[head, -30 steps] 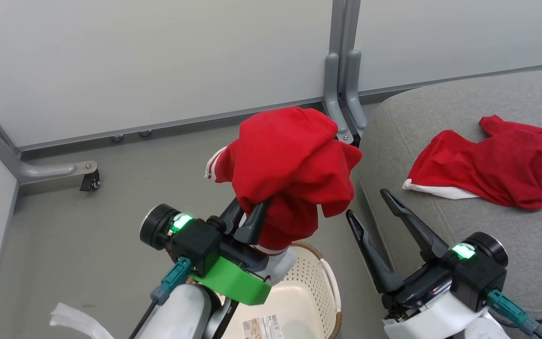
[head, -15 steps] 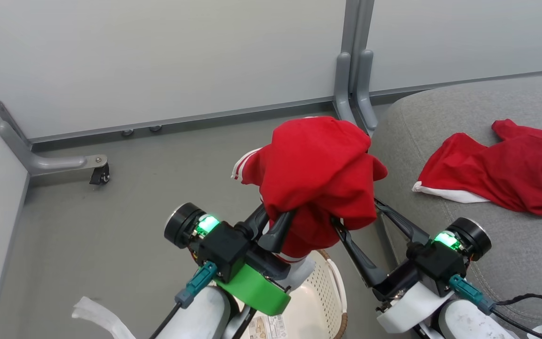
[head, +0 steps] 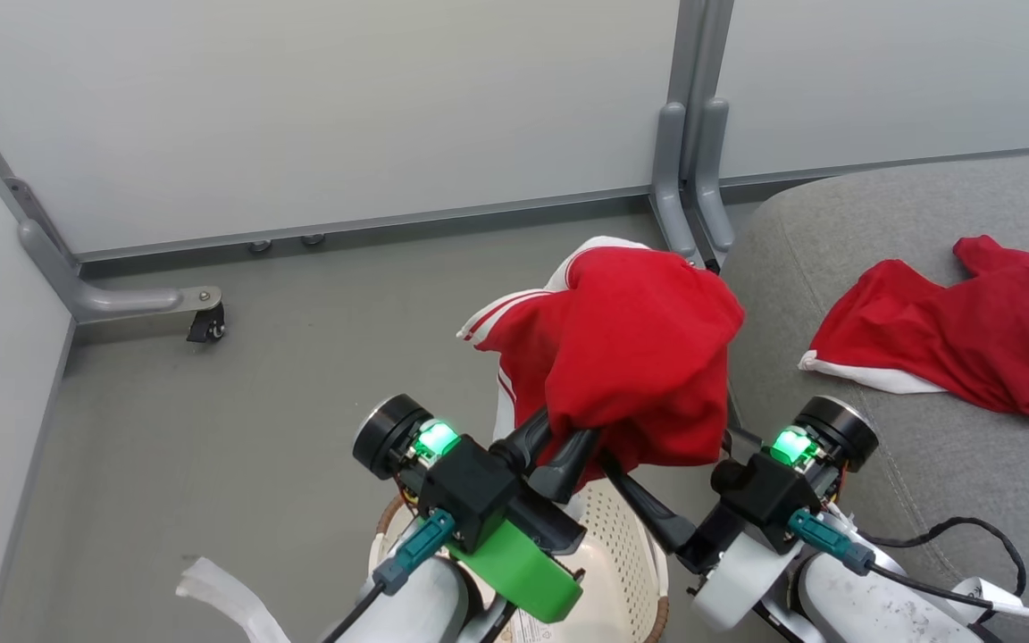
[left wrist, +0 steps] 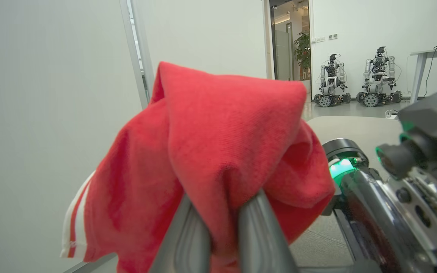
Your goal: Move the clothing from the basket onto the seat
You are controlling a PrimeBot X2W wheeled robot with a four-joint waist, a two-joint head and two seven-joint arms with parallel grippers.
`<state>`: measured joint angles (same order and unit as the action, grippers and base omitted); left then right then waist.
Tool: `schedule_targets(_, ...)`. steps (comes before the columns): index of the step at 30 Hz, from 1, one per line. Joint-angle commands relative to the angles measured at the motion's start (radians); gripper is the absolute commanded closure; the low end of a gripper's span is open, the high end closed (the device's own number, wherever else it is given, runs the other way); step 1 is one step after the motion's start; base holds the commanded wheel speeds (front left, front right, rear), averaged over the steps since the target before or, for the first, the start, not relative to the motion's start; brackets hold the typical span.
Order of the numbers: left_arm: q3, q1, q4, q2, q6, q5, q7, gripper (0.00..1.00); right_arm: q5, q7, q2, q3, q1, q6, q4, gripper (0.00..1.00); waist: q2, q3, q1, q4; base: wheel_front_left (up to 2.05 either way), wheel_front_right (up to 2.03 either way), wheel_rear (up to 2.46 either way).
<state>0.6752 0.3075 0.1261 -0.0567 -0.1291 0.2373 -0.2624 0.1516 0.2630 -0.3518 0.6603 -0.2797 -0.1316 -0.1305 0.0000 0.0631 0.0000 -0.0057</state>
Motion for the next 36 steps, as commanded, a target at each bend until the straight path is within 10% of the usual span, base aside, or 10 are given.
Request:
schedule_targets(1,0.003,0.018,0.001,-0.006,-0.003,0.007,-0.003,1.00,0.014,0.003,-0.005,0.020,-0.021,0.002,-0.008,0.00,0.0000,0.002,0.0000,0.003,0.00,0.00,0.00)
schedule_targets(23,0.024,0.030,0.018,-0.018,-0.003,0.026,-0.003,1.00,0.058,0.003,0.030,0.009,-0.054,0.002,-0.066,0.00,0.0000,0.005,0.0000,0.024,0.00,0.00,0.00)
schedule_targets(26,0.027,0.032,0.020,-0.018,-0.003,0.026,-0.003,1.00,0.048,0.003,0.025,0.020,-0.061,0.002,-0.050,1.00,0.0000,0.004,0.0000,0.022,0.00,0.00,0.00)
schedule_targets(36,0.021,0.023,0.022,-0.019,-0.003,0.027,-0.003,1.00,0.051,0.003,0.028,-0.006,-0.029,0.002,-0.026,1.00,0.0000,0.003,0.0000,0.022,0.00,0.00,0.00)
